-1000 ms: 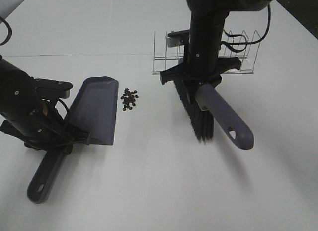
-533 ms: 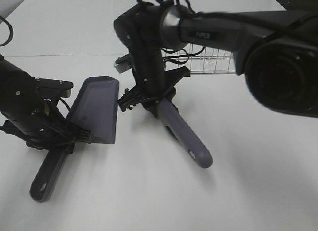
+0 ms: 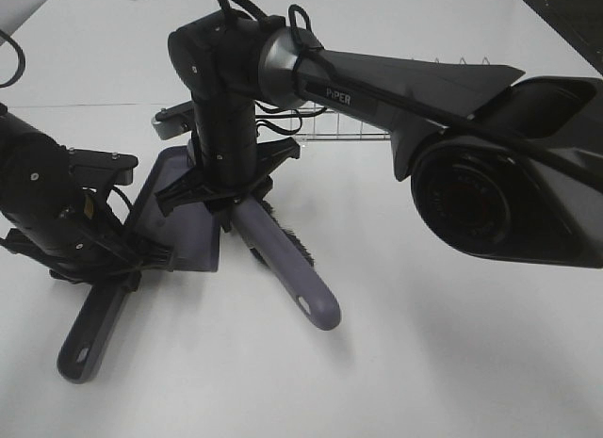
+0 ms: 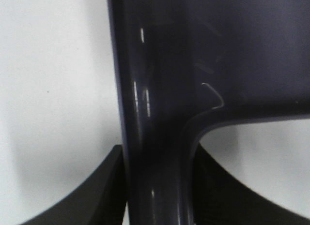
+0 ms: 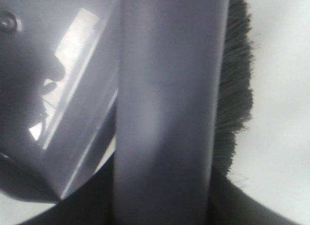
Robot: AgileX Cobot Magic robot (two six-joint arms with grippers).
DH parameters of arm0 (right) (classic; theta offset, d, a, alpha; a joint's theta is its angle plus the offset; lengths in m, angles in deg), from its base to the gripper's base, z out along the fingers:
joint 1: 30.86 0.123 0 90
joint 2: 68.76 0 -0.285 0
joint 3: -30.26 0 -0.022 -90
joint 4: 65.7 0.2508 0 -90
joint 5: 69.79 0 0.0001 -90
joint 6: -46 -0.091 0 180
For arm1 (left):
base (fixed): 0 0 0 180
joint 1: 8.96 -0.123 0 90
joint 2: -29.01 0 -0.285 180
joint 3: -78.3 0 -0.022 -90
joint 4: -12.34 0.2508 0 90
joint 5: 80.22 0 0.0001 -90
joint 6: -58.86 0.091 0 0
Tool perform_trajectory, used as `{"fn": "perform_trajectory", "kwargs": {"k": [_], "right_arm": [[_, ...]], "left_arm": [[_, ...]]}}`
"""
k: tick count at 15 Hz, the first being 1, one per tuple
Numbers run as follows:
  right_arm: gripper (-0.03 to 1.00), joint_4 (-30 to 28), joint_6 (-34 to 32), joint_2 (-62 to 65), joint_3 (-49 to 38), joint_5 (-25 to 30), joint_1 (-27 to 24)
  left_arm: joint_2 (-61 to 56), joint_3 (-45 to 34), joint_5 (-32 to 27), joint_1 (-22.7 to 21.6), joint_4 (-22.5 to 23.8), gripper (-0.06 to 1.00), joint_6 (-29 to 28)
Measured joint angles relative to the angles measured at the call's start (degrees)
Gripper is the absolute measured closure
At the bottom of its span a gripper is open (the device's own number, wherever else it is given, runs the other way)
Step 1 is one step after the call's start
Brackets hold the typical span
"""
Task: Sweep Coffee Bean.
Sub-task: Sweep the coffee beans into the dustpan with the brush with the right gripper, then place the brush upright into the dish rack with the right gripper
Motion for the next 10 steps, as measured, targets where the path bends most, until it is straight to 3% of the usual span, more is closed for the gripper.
{"fn": "perform_trajectory", "kwargs": {"k": [3,5,7,8,10], "right_arm": [[0.68,4.1,-0.3,-0.7,5.4,0.1,0.1],[0.68,3.7,-0.3,-1.0,6.9,0.5,0.1],[0.68,1.4,-0.5,-0.6,7.0,0.7,0.2],[0.68,-3.4,-0.6,1.3,7.0,1.4,0.5],[0.68,-6.6,-0.7,6.2,7.4,-0.2,0.5]], "left_arm": [[0.0,0.0,0.0,0.0,-0.1,0.59,0.0],[0.0,0.1,0.6,0.0,-0.1,0.59,-0.2],[0.1,0.1,0.6,0.0,-0.1,0.59,-0.2],[0.3,0.1,1.4,0.0,-0.3,0.59,-0.3],[0.3,0.2,1.3,0.0,-0.2,0.59,-0.2]]}}
